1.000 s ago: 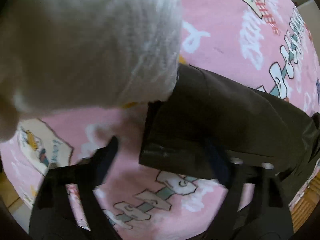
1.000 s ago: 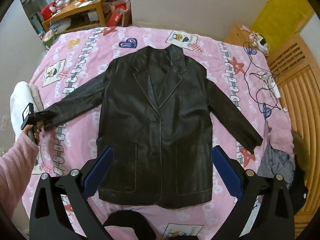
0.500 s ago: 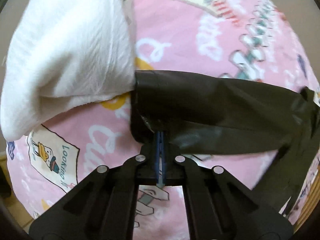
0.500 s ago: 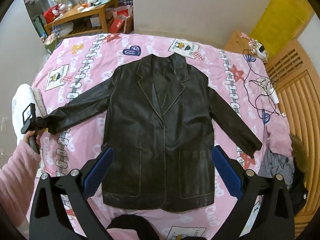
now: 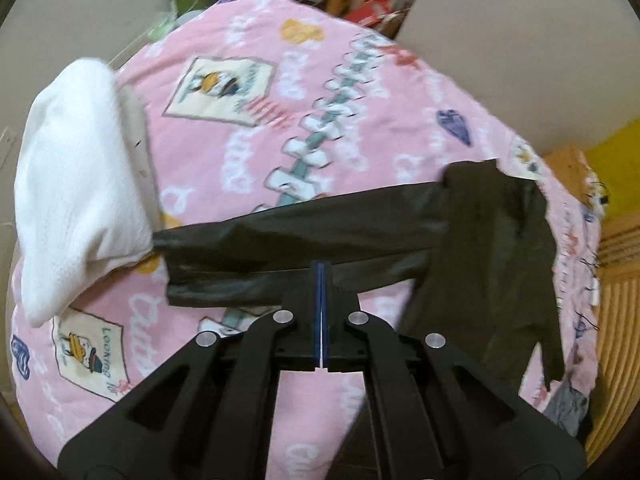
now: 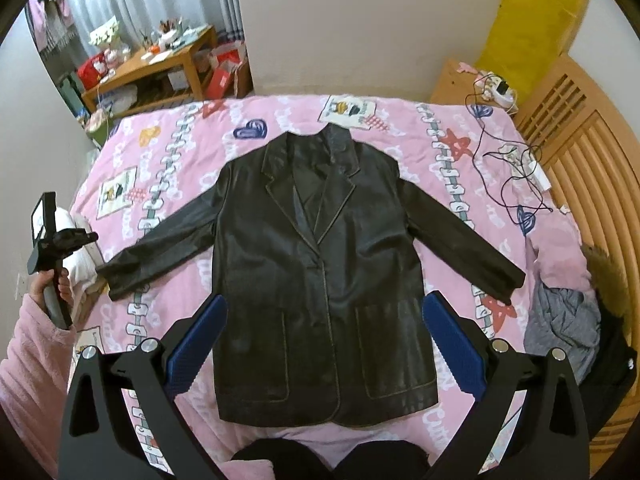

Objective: Fold large clothes
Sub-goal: 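Lift the sleeve with the left tool and fold it across the jacket body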

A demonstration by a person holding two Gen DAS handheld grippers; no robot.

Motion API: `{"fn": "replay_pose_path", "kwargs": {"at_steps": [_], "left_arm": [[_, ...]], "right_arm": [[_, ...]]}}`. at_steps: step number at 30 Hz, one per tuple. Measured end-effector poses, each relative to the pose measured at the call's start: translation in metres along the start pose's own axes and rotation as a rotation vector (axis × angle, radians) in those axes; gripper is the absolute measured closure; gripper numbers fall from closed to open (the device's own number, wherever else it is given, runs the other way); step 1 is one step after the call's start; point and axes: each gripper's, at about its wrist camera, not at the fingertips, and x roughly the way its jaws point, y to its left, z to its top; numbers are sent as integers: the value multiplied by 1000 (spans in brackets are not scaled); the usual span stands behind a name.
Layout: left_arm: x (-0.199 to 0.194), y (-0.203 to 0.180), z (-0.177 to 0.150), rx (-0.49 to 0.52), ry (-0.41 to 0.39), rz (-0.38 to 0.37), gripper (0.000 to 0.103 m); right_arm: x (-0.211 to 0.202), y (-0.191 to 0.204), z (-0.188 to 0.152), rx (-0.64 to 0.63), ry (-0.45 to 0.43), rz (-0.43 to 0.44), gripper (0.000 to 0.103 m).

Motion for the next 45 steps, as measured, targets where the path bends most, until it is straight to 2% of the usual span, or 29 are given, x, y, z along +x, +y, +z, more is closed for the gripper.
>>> {"fn": "replay_pose_path", "kwargs": {"at_steps": [4,8,13,16,19,23,25,26,27,28,33,38,42,43,44,45], "left_arm": [[5,26,-4,-114,27,-30,102],[34,70,-17,-201,91,26,102],[79,131,-33,-345,126,68,102],[105,155,-42,-378,125,-13,102],[132,165,-50,-354,199,37,102],[154,174,-60,-323,243,54,102],[158,183,-65,-371,239,8,85],[158,186,-67,-393,239,-11,54],[159,189,-69,-410,231,-20,18],[155,191,-72,-418,198,-17,15],[156,196,-73,-417,187,-7,15],[185,214,-65,-475,180,-24,15],[192,219,-61,-531,115,4,15],[191,218,-61,-546,102,14,18],[189,215,-62,-550,100,22,30],[187,211,-62,-537,100,36,37]], "right_arm": [[15,-22,-12,35,46,21,8],[45,-38,-30,34,87,36,8],[112,-43,-54,38,172,61,8],[143,-39,-67,59,213,98,8],[161,-30,-80,40,222,104,8],[182,-23,-98,38,258,129,8],[191,-22,-110,48,289,133,8],[194,-22,-115,56,304,136,8],[197,-22,-120,64,318,140,8],[198,-23,-121,64,324,142,8],[196,-22,-125,45,315,136,8],[198,-24,-124,33,310,121,8],[199,-23,-124,12,299,104,8],[199,-23,-125,15,298,102,8],[201,-24,-125,24,303,105,8],[202,-24,-125,32,307,107,8]]}}
